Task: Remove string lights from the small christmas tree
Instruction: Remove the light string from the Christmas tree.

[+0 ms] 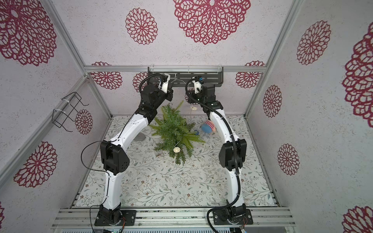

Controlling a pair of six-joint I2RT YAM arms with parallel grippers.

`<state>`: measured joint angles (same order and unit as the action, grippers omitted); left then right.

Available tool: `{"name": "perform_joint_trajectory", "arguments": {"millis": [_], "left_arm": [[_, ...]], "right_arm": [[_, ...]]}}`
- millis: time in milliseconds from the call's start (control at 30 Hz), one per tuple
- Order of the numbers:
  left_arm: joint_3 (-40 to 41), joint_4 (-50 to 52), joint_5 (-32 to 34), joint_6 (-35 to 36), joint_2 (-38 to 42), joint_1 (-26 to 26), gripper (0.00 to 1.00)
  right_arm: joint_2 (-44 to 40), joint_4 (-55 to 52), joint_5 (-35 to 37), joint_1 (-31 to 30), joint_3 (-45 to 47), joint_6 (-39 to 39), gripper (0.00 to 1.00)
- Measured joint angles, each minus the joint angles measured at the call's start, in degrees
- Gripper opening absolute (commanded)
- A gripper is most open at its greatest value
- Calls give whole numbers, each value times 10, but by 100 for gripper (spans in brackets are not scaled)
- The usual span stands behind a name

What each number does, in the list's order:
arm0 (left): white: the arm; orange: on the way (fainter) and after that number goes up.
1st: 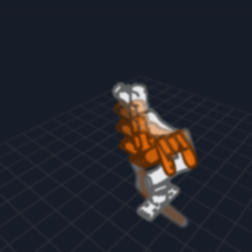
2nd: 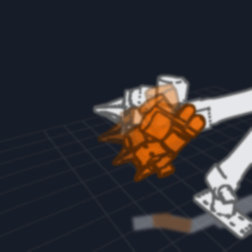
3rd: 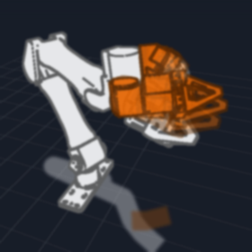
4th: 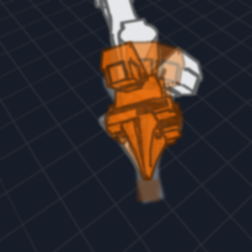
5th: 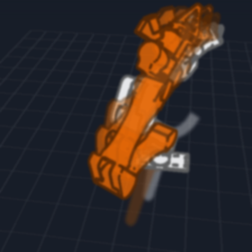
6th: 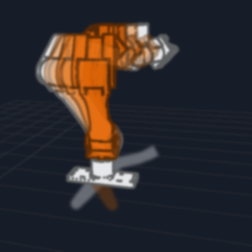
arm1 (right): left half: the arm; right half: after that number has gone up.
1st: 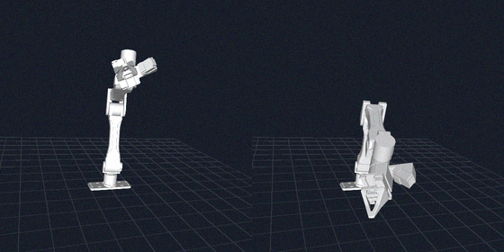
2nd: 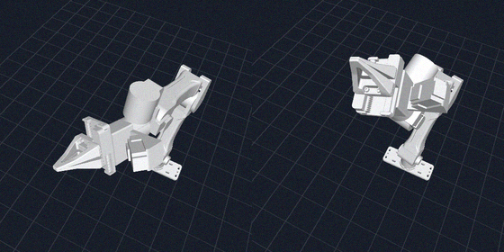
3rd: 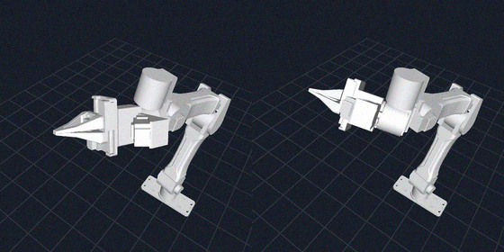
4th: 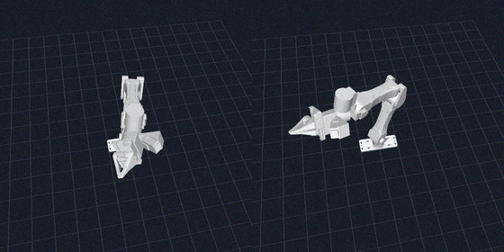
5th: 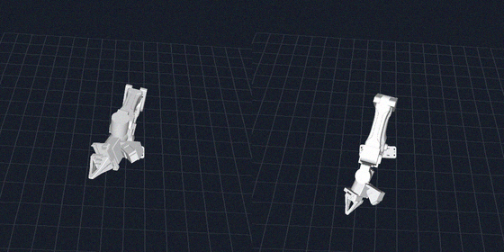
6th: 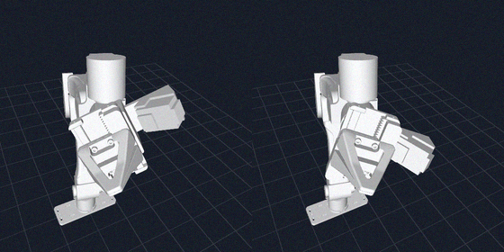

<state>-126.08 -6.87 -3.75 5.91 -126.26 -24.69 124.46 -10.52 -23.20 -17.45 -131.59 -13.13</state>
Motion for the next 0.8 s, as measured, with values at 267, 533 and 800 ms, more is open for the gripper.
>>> {"name": "perform_joint_trajectory", "arguments": {"millis": [267, 533, 800], "left_arm": [[25, 47, 9, -11, 3, 1, 41], [61, 62, 14, -14, 38, 1, 70], [104, 71, -2, -12, 96, 1, 72]], "right_arm": [[-12, 3, -10, 0, 3, 0, 0], [-12, 3, -12, 0, 18, -1, 0], [-14, 2, -10, 0, 39, -6, 0]]}}
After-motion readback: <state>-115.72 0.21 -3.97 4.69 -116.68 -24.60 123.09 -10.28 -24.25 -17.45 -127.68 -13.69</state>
